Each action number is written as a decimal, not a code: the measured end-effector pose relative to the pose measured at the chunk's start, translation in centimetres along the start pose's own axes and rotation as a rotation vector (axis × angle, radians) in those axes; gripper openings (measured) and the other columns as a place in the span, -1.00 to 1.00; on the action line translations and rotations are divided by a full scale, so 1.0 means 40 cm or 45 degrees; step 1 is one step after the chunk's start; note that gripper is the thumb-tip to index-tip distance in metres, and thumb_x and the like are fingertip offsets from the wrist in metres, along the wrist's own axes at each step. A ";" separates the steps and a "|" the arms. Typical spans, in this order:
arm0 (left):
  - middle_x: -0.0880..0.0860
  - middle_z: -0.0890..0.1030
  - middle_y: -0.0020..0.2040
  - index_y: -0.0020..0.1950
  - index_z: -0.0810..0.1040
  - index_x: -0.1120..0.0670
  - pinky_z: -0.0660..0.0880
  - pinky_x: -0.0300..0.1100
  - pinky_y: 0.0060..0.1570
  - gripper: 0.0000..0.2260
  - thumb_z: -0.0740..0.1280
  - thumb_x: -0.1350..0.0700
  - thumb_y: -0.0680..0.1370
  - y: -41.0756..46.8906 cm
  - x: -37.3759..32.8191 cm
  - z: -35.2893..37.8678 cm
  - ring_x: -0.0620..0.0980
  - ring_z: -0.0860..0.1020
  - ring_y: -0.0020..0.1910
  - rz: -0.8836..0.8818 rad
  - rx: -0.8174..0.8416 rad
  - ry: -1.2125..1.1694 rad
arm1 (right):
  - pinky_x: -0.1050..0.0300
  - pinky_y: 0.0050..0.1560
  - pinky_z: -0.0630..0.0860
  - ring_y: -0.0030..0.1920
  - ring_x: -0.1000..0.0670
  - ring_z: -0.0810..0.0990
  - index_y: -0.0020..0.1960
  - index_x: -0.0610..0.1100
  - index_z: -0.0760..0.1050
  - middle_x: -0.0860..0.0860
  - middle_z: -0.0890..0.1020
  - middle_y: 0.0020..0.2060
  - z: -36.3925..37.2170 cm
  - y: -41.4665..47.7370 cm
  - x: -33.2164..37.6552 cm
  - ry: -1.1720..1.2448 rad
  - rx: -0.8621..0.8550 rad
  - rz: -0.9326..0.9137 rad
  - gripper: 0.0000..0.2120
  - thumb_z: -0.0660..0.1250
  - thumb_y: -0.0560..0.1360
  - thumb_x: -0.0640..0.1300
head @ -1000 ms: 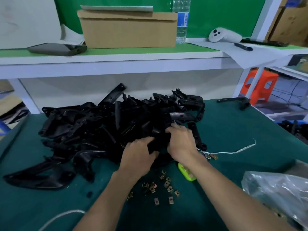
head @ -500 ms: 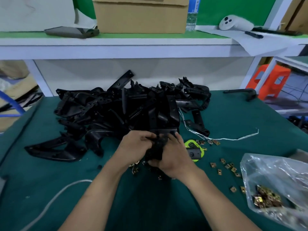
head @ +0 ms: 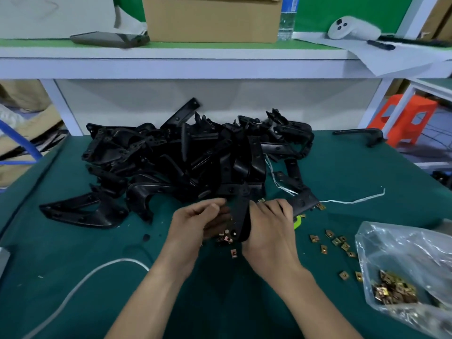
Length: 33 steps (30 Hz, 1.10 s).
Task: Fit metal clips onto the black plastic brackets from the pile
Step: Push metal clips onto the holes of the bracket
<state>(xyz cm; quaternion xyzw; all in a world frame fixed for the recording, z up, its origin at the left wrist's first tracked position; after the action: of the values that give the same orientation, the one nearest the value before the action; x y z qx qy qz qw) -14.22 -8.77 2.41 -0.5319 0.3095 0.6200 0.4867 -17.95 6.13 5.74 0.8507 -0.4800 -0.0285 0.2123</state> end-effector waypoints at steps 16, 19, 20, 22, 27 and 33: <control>-0.23 0.58 -0.18 -0.13 0.70 -0.23 0.44 -0.41 -0.11 -0.69 0.56 0.20 0.36 -0.022 0.010 0.006 -0.20 0.56 -0.15 0.482 -0.109 1.376 | 0.25 0.21 0.12 -0.18 0.04 0.38 -0.26 0.05 0.35 0.16 0.37 -0.44 0.033 -0.015 -0.081 0.027 -0.003 0.110 -0.69 0.38 0.15 -0.25; -0.27 0.64 -0.19 -0.09 0.72 -0.24 0.40 -0.54 -0.09 -0.64 0.54 0.26 0.39 -0.035 -0.010 -0.012 -0.27 0.60 -0.10 0.517 -0.252 1.119 | 0.24 0.21 0.13 -0.17 0.04 0.40 -0.24 0.05 0.36 0.16 0.39 -0.42 0.036 -0.018 -0.066 0.040 0.013 0.074 -0.71 0.38 0.17 -0.23; -0.27 0.67 -0.19 -0.10 0.72 -0.26 0.42 -0.56 -0.10 -0.65 0.54 0.24 0.40 -0.035 -0.011 -0.019 -0.32 0.62 -0.13 0.477 -0.259 0.976 | 0.24 0.21 0.14 -0.17 0.03 0.40 -0.24 0.05 0.35 0.17 0.39 -0.42 0.035 -0.018 -0.062 0.046 0.010 0.065 -0.70 0.38 0.17 -0.23; -0.21 0.73 -0.18 -0.09 0.74 -0.25 0.50 -0.49 -0.15 -0.68 0.53 0.23 0.44 -0.027 0.003 -0.020 -0.29 0.67 -0.17 0.323 -0.186 0.653 | 0.23 0.20 0.16 -0.18 0.03 0.41 -0.25 0.06 0.33 0.17 0.38 -0.42 0.033 -0.016 -0.060 0.054 0.005 0.051 -0.69 0.39 0.18 -0.23; 0.09 0.76 -0.05 -0.02 0.77 0.00 0.56 -0.36 -0.17 -0.76 0.41 0.32 0.55 -0.021 0.036 0.011 -0.03 0.73 -0.06 0.043 0.052 0.129 | 0.23 0.21 0.17 -0.17 0.08 0.40 -0.28 0.08 0.32 0.20 0.38 -0.42 0.030 -0.017 -0.060 0.101 -0.023 0.005 -0.66 0.42 0.16 -0.22; 0.19 0.74 -0.09 0.02 0.76 0.13 0.60 -0.27 -0.15 -0.85 0.39 0.25 0.56 -0.028 0.037 0.032 0.02 0.70 -0.16 0.043 0.134 0.062 | 0.24 0.20 0.14 -0.17 0.13 0.36 -0.29 0.14 0.23 0.24 0.31 -0.43 0.030 -0.010 -0.045 0.184 -0.024 -0.051 -0.60 0.41 0.16 -0.20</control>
<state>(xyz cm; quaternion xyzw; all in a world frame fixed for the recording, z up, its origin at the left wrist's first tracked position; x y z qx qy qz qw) -13.58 -6.84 1.45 -0.5154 0.3622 0.5978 0.4958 -18.89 7.40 4.22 0.8580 -0.4459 0.0242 0.2538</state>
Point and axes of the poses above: each hand's wrist, its own y-axis towards the middle knuckle, its own z-axis out of the palm, x = y × z, the point moved 8 cm from there along y, towards the middle knuckle
